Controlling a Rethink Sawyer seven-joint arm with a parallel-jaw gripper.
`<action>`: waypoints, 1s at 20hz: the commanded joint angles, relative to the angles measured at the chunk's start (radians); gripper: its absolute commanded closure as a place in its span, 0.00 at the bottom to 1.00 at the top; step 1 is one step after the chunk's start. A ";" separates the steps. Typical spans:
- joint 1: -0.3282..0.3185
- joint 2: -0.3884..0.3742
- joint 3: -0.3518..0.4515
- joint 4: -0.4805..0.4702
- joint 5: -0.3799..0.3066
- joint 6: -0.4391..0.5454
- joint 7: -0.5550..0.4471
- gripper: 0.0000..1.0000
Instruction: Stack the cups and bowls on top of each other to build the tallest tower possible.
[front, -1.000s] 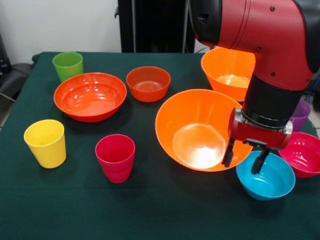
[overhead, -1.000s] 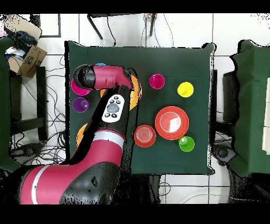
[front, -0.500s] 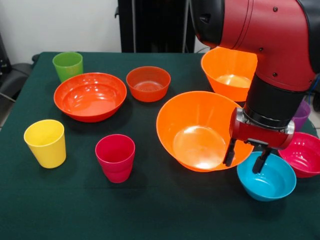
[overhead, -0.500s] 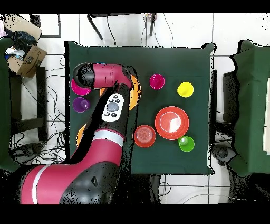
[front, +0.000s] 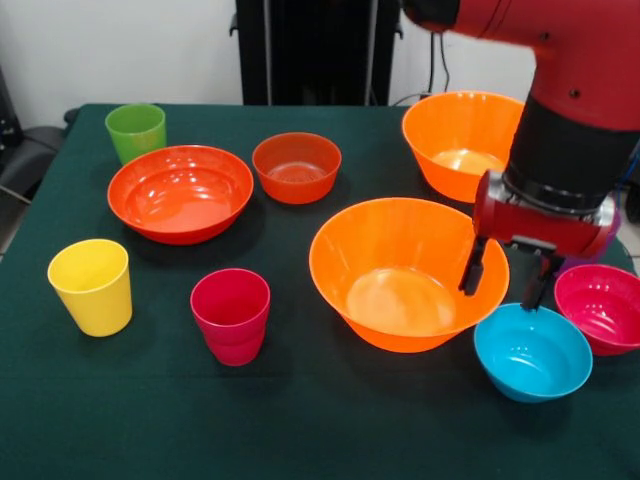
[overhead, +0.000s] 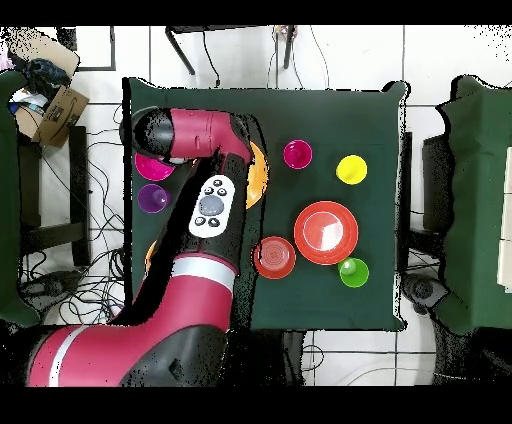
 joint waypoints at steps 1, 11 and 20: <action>-0.021 -0.067 0.054 -0.013 -0.047 0.179 -0.015 0.00; -0.050 0.081 0.106 -0.152 -0.105 0.049 -0.085 0.00; -0.059 0.179 0.132 -0.228 -0.131 0.011 -0.125 0.00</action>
